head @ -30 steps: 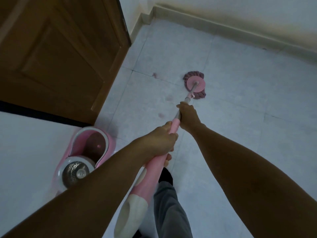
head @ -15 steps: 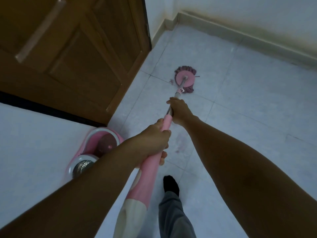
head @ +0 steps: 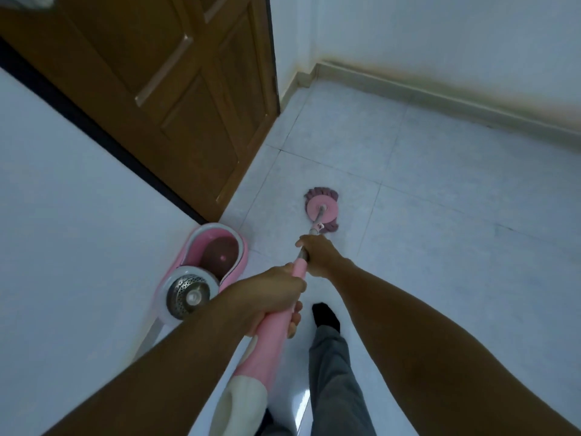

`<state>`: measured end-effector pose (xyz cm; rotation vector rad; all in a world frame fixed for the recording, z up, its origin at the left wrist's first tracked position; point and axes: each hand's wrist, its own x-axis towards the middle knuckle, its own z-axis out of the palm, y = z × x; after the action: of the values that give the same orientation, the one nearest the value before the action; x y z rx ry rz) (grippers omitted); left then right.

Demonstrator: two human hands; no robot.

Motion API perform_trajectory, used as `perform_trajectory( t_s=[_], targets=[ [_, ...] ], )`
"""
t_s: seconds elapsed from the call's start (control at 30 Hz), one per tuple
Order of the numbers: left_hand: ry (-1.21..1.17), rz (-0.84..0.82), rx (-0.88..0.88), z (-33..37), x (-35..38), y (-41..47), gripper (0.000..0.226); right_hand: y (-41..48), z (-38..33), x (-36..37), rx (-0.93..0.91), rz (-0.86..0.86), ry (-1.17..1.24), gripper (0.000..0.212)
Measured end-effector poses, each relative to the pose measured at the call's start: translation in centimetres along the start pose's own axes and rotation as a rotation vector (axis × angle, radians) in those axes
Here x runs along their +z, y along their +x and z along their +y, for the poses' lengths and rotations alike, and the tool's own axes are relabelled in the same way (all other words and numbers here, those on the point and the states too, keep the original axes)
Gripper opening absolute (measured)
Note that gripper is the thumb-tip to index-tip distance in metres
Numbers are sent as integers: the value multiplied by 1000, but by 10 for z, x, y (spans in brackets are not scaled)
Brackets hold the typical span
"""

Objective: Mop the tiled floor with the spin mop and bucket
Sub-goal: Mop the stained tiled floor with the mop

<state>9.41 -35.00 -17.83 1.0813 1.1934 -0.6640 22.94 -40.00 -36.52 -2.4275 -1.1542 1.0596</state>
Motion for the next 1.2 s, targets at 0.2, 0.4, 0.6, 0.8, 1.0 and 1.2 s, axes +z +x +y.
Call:
perform_trajectory(
  t_s=[0.2,0.4,0.6,0.8,1.0,1.2],
  targets=[
    [179,-44,-2,-85,0,-56,28,-104,-29,63,3,32,-137,25],
    [231,-55,27,-105,16,-64,34,-127,-16,85,23,69,-151,15],
    [234,-41,59,-86,31,-34,43,-100,17,77,59,148,-50,8],
    [199,-58,80,-12,70,37,52,-35,96,14,57,159,-91,26],
    [160,-49,131,89,95,114,47,53,163,-64,78,209,-100,34],
    [113,-27,171,147,111,177,48,126,209,-104,75,250,-110,37]
  ],
)
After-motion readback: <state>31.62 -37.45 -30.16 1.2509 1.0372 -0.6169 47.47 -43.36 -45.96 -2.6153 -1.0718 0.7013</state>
